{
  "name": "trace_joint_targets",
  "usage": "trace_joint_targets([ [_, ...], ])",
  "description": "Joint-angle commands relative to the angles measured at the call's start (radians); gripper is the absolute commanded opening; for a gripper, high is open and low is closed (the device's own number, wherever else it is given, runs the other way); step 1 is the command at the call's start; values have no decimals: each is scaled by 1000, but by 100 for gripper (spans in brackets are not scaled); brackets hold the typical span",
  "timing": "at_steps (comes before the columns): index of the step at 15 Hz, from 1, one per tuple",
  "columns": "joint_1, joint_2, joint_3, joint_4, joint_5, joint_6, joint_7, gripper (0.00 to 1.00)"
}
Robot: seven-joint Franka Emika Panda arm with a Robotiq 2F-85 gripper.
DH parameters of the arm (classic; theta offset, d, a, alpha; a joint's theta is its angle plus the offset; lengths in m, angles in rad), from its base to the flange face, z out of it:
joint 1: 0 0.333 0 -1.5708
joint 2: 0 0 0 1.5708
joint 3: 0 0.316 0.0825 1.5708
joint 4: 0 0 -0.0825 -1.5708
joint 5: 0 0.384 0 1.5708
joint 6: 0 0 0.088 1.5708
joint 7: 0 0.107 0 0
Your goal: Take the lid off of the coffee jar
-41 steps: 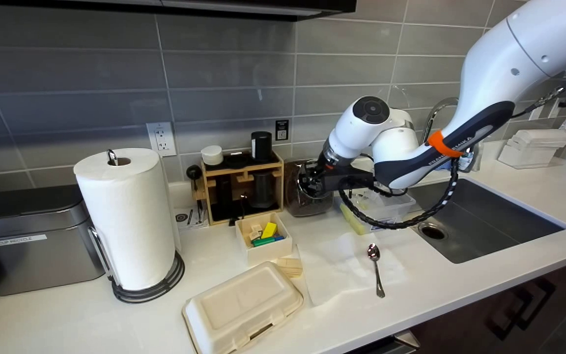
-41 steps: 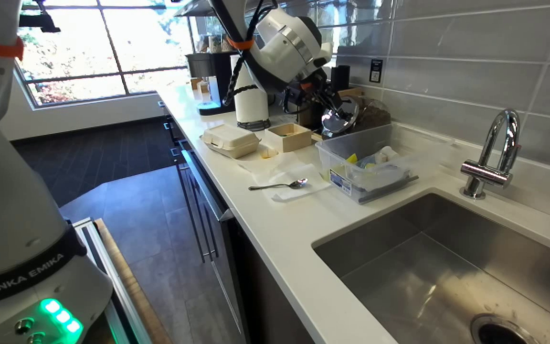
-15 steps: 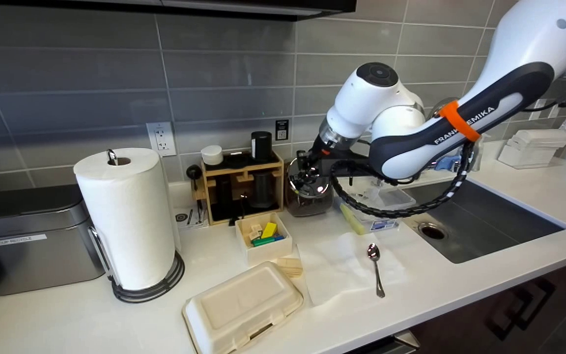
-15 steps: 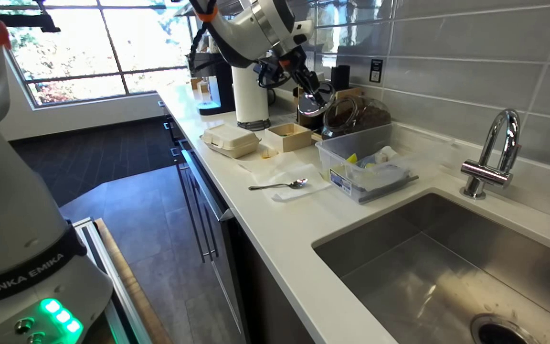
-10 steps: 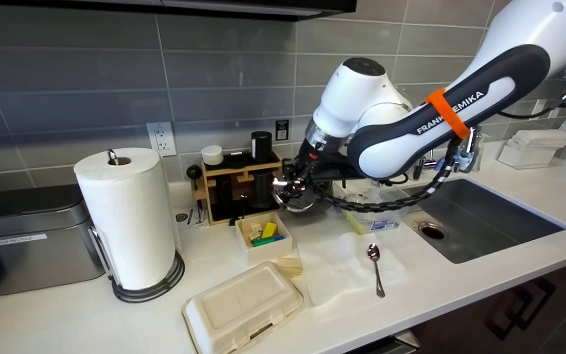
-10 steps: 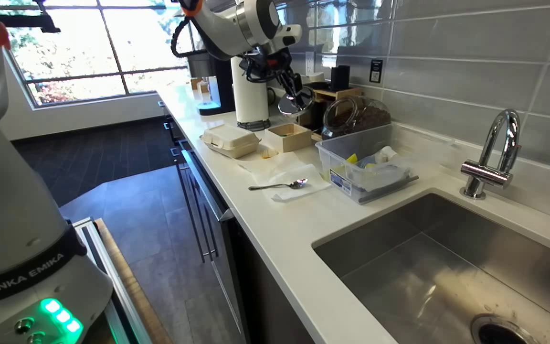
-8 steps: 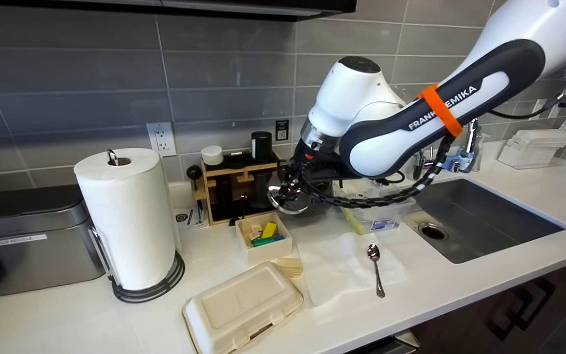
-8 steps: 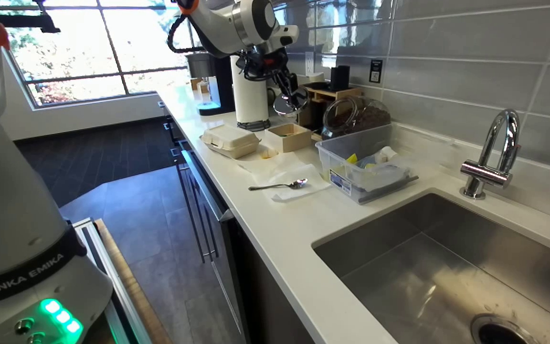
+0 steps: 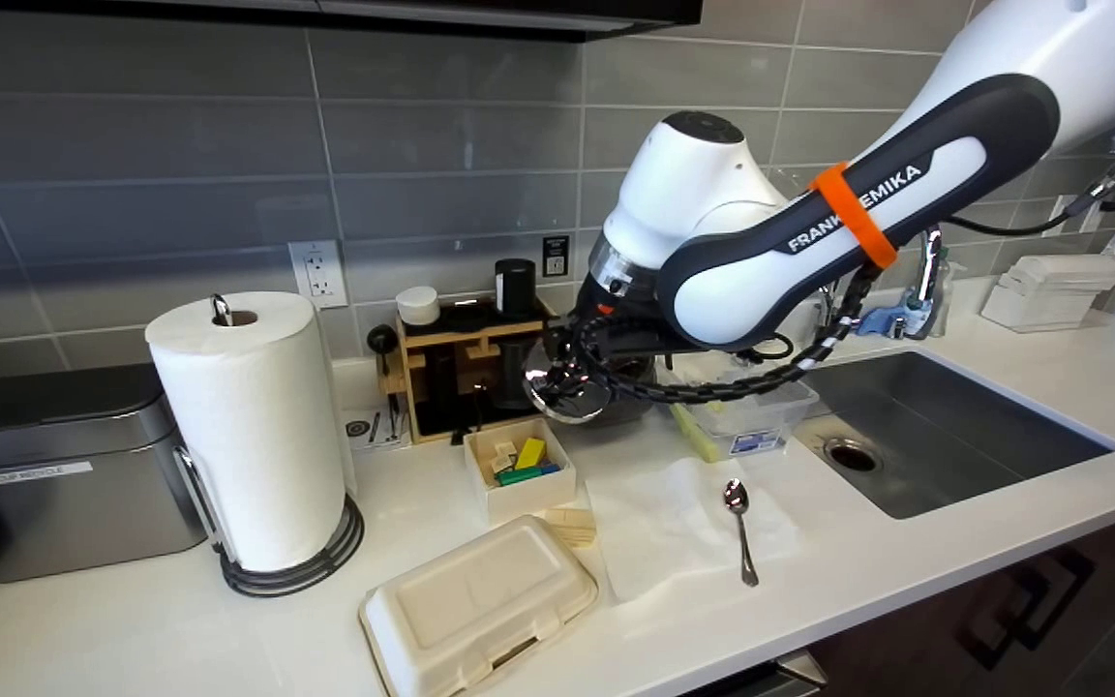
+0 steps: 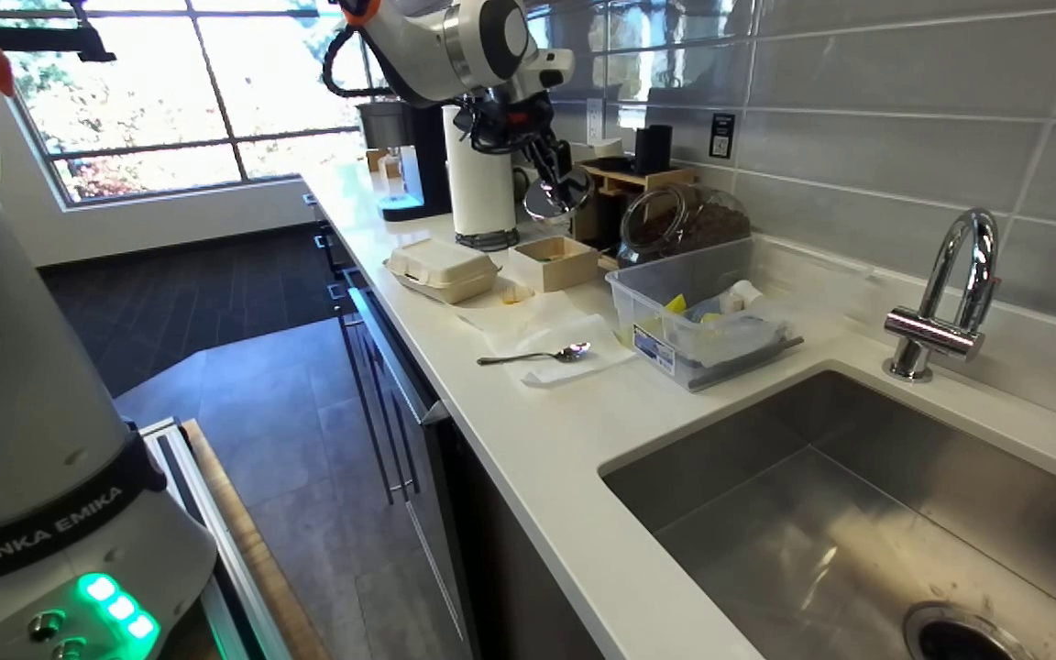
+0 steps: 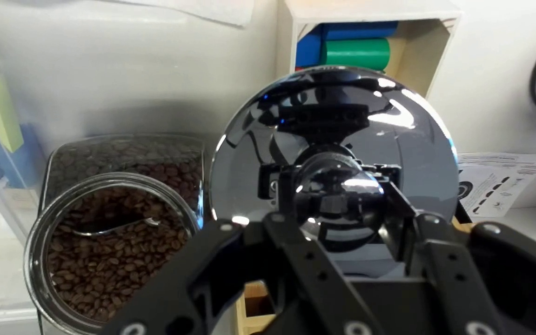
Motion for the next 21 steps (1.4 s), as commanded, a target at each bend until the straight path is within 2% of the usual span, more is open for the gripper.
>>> trace_joint_targets([
  [1, 72, 34, -33, 39, 191, -7, -160, 21],
  [4, 91, 66, -20, 85, 329, -44, -304, 21],
  [6, 101, 88, -22, 119, 379, -80, -379, 21],
  [10, 136, 133, -72, 196, 359, -188, -442, 21],
  [15, 156, 195, -93, 303, 348, -301, -510, 21],
  [21, 193, 260, -122, 392, 304, -373, -554, 21],
])
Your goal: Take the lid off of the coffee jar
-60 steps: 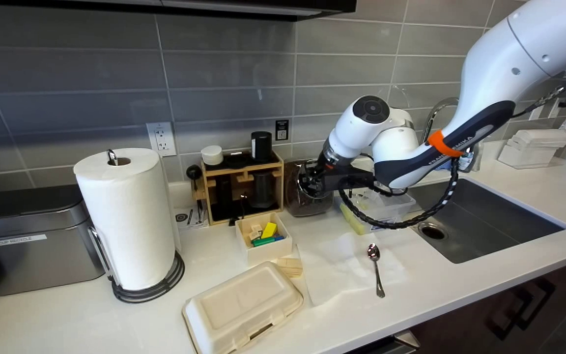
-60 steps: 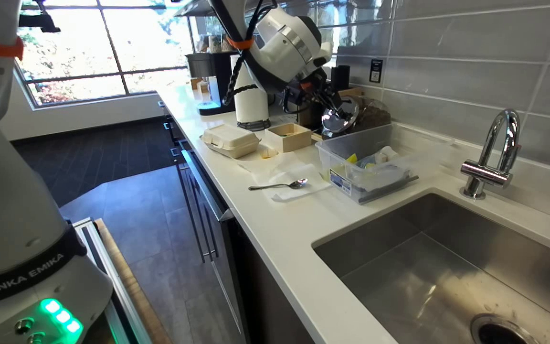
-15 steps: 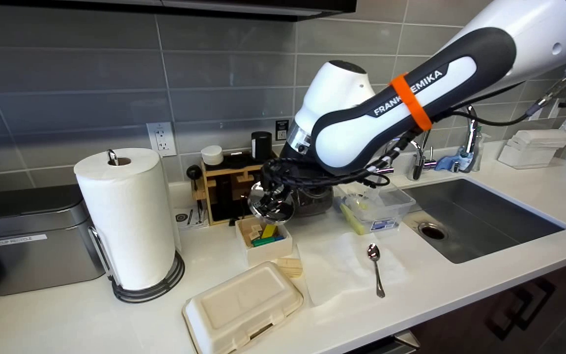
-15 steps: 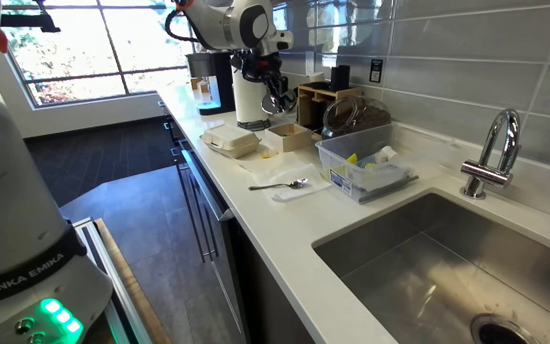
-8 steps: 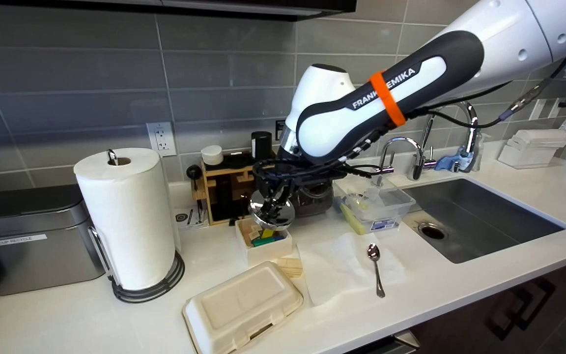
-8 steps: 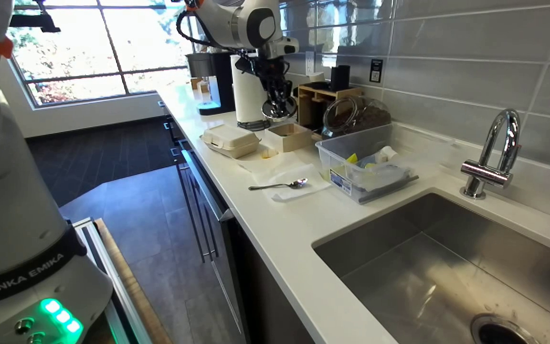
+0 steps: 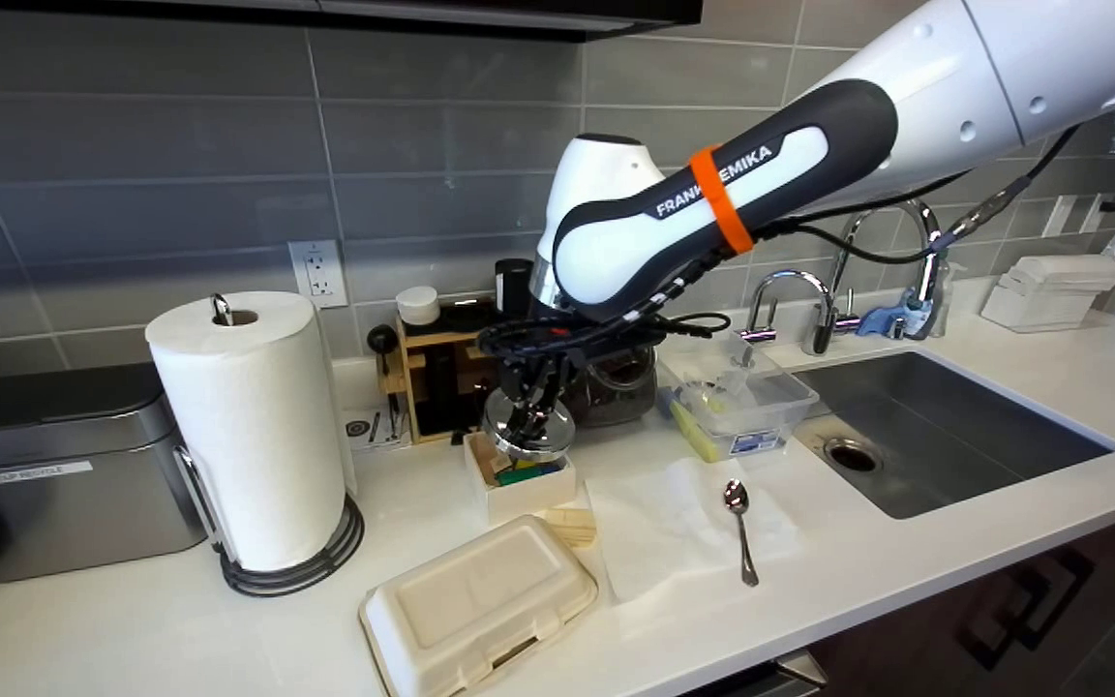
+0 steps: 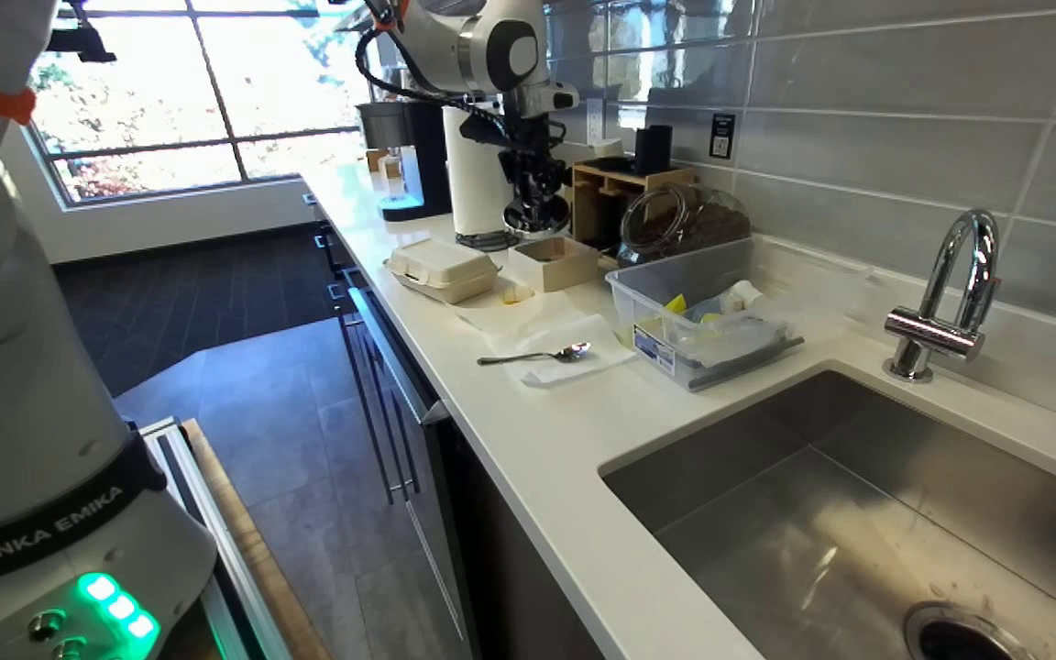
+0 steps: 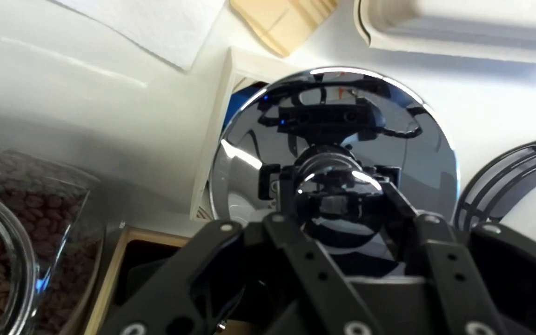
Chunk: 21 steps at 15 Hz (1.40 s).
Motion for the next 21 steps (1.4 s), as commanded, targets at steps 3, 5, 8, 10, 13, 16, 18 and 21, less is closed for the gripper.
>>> trace_joint_targets([
  [3, 54, 82, -54, 107, -62, -45, -31, 21],
  [5, 65, 103, -65, 131, -84, -50, -36, 21],
  [8, 75, 128, -73, 162, -104, -73, -40, 21],
  [10, 80, 145, -77, 184, -113, -94, -43, 21],
  [13, 85, 164, -76, 209, -120, -122, -46, 21],
  [16, 89, 180, -78, 230, -128, -145, -51, 21],
  [18, 90, 188, -78, 241, -130, -159, -56, 21],
  [21, 89, 200, -77, 258, -128, -166, -66, 21],
])
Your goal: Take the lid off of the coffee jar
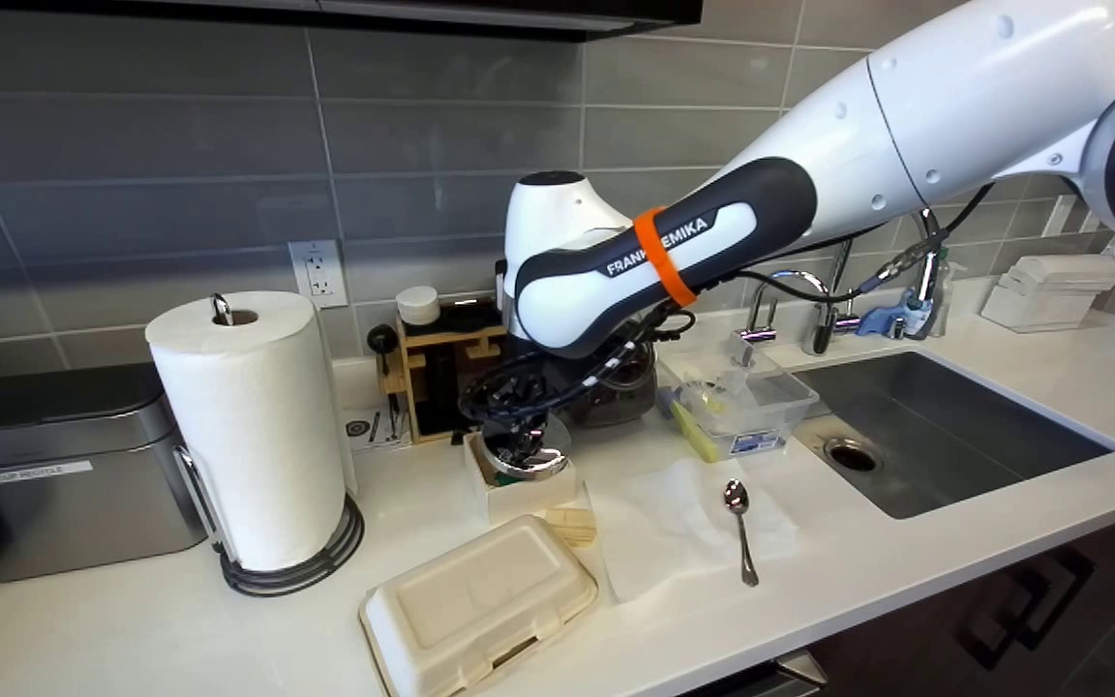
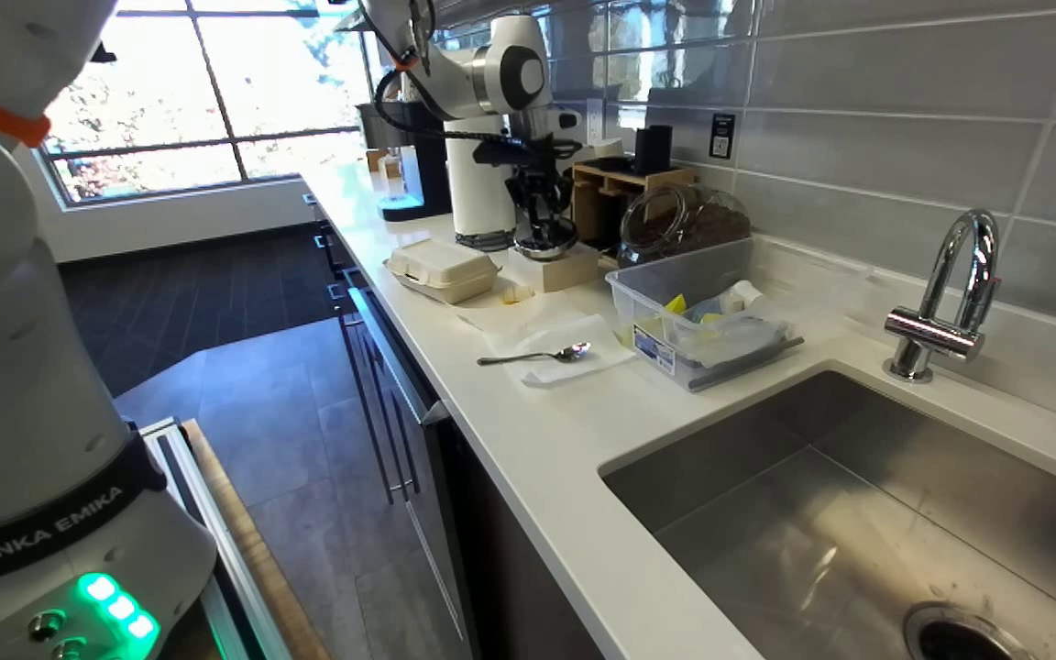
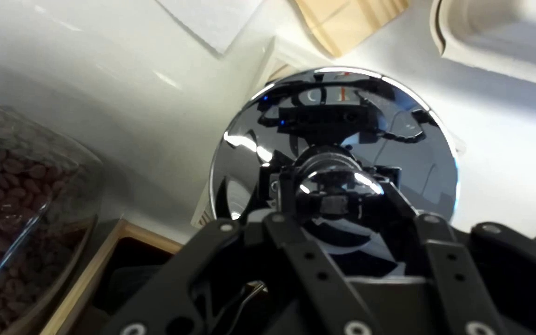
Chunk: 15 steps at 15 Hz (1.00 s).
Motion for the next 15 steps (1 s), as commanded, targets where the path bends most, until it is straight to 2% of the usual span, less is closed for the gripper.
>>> trace_joint_targets([
  [1, 11, 36, -11, 58, -8, -41, -19, 21],
  [7, 10, 62, -11, 88, -4, -40, -29, 21],
  [8, 6, 34, -7, 48, 5, -19, -20, 46],
  [15, 6, 43, -8, 58, 5, -19, -21, 46],
])
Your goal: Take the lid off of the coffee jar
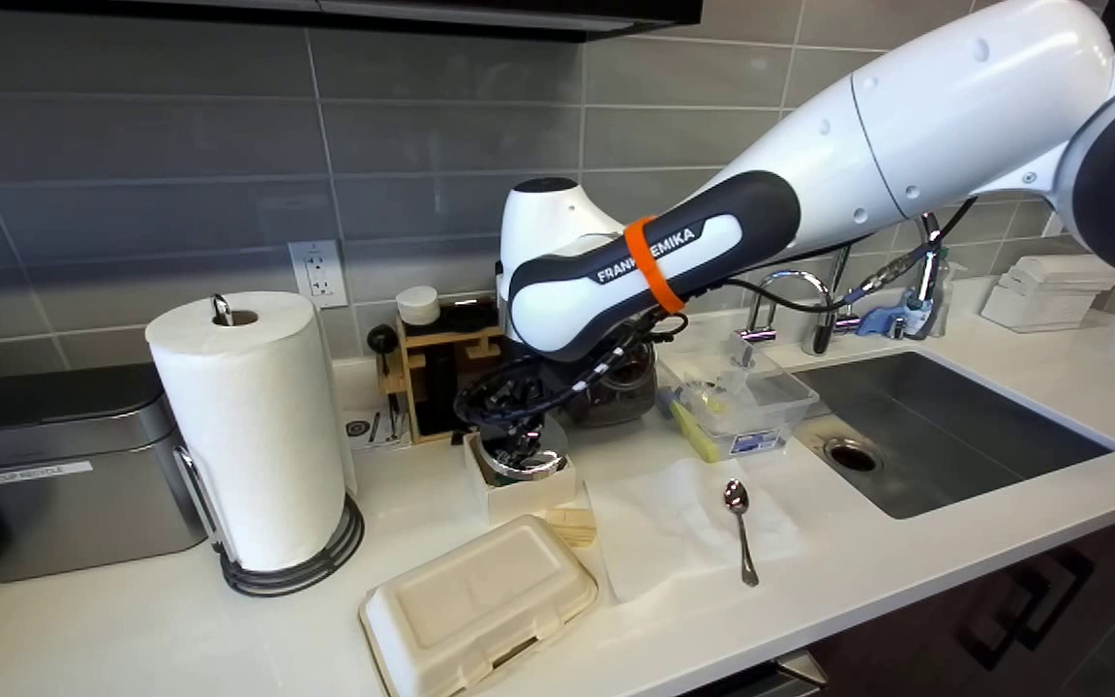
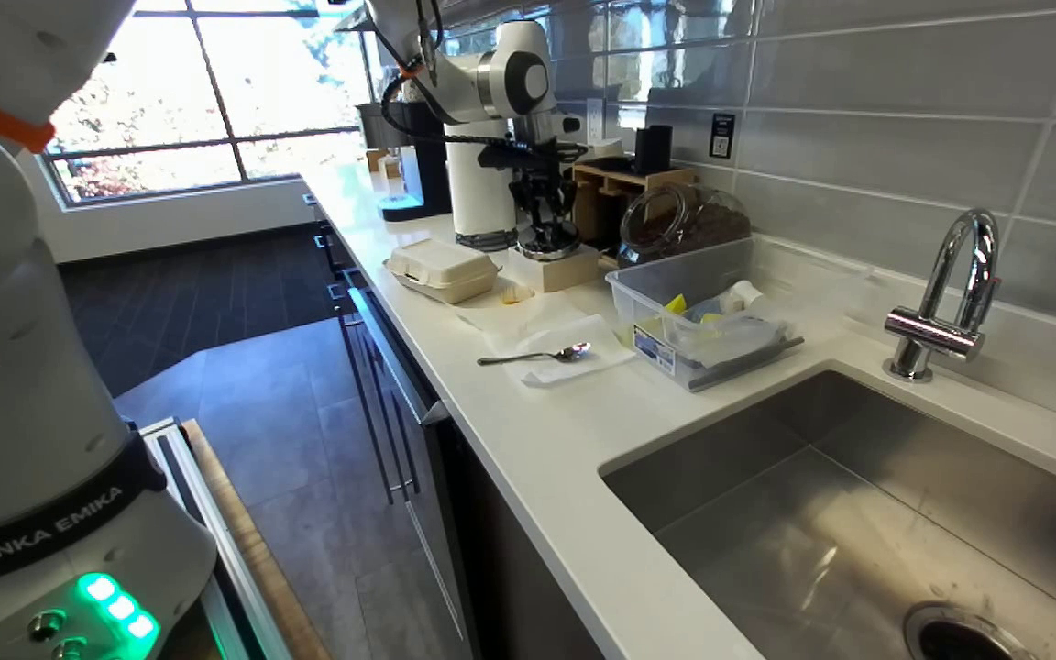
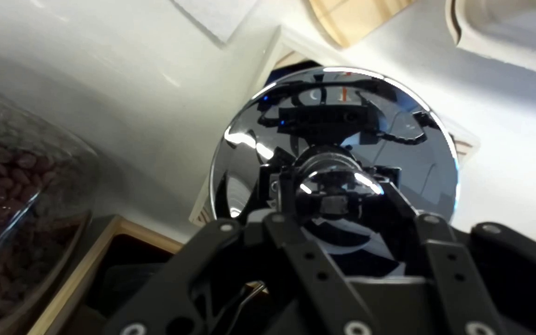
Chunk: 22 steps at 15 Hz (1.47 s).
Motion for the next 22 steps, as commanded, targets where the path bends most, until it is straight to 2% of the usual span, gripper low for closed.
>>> trace_joint_targets([
  [1, 6, 2, -6, 5, 5, -3, -2, 46],
  [3, 6, 2, -6, 5, 5, -3, -2, 46],
  [4, 1, 0, -2, 6, 12, -13, -6, 21],
  [22, -4, 33, 8, 35, 19, -27, -29, 21],
])
